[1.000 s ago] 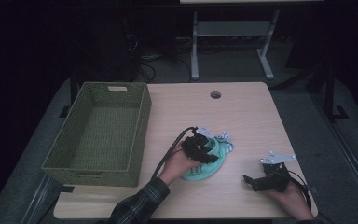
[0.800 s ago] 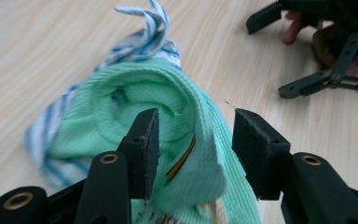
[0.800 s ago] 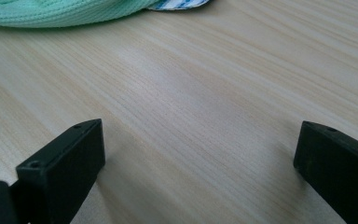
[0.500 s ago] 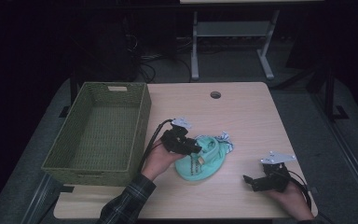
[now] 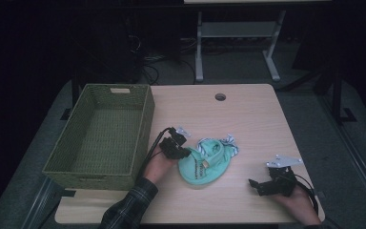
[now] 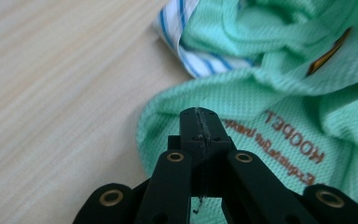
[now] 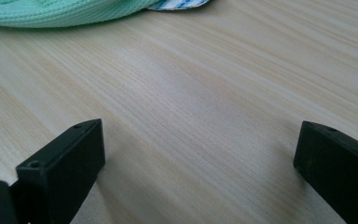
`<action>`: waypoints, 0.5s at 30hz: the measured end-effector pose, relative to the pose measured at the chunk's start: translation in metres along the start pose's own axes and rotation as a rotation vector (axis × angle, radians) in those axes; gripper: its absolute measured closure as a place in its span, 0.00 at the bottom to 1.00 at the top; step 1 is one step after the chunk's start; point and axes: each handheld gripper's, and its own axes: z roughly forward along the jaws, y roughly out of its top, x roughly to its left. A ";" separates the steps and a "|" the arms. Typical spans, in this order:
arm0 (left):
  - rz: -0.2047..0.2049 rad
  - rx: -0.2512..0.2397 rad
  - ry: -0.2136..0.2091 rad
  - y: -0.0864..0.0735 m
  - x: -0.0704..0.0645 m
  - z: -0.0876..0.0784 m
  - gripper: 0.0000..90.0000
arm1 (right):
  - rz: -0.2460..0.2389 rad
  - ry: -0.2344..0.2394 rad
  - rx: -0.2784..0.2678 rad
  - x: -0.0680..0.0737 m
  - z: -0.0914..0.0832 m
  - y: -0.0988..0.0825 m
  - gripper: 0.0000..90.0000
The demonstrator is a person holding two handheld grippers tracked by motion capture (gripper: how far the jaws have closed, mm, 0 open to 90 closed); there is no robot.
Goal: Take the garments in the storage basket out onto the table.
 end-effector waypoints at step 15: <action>0.046 0.049 -0.062 -0.011 -0.023 0.002 0.99 | 0.001 0.000 0.000 0.000 0.000 0.000 0.02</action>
